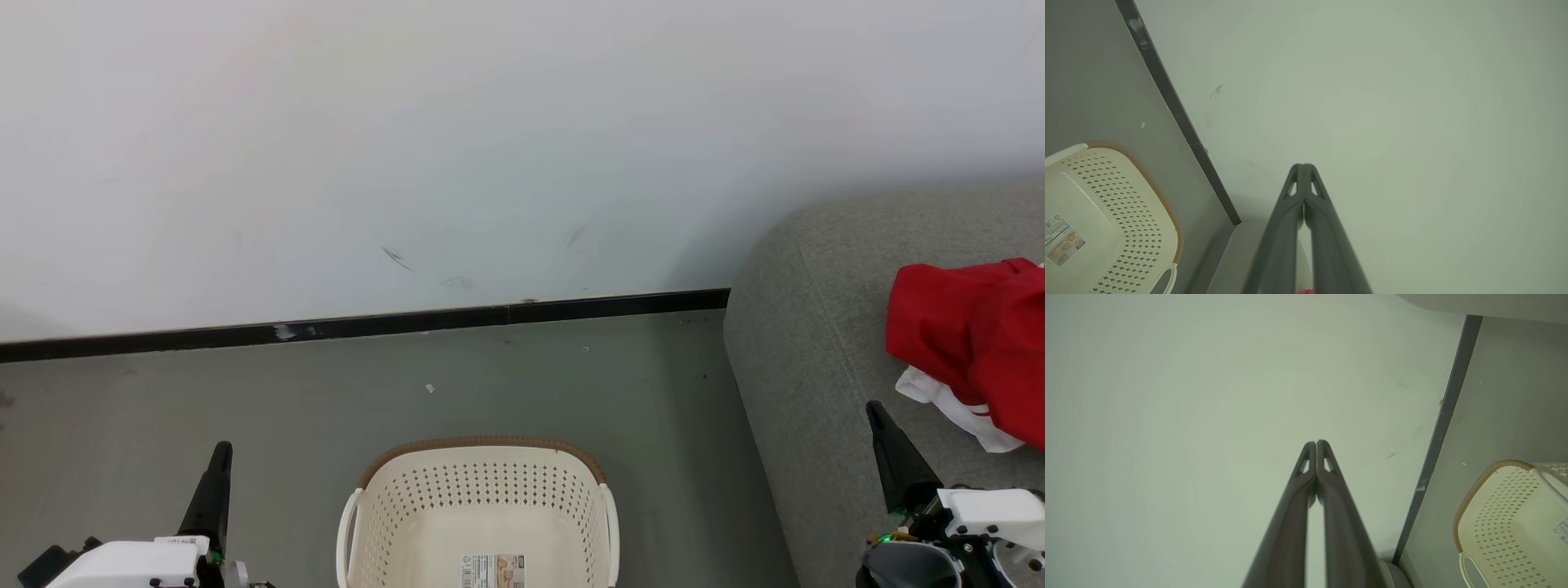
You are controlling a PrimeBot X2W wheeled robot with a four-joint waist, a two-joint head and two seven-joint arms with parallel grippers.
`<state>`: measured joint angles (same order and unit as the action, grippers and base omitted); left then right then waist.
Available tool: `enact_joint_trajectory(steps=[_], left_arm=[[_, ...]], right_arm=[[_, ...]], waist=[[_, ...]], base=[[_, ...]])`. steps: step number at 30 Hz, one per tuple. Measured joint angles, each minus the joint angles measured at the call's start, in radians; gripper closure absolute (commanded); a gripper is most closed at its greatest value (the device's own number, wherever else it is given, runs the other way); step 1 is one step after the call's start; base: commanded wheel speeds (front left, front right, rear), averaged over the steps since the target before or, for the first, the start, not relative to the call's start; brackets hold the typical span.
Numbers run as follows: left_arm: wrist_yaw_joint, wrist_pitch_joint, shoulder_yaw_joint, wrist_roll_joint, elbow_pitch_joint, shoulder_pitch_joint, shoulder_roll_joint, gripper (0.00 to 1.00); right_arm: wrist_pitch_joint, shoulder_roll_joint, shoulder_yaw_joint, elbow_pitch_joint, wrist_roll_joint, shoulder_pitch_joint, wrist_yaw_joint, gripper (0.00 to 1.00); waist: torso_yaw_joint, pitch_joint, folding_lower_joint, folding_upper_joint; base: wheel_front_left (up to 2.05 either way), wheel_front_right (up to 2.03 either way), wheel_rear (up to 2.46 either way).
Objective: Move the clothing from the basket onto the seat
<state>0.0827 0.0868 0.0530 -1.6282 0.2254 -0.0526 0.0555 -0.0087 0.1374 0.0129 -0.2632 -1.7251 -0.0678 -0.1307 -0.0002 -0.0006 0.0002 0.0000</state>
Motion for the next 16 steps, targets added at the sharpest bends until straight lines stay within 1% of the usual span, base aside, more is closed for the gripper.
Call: enact_joint_trajectory(steps=[16], left_arm=[[0.000,0.000,0.000,0.000,0.002,0.000,0.000,1.00]], right_arm=[[0.000,0.000,0.000,0.000,0.000,0.000,0.000,1.00]], waist=[[0.000,0.000,0.0000,0.0000]], base=[[0.00,0.00,0.00]])
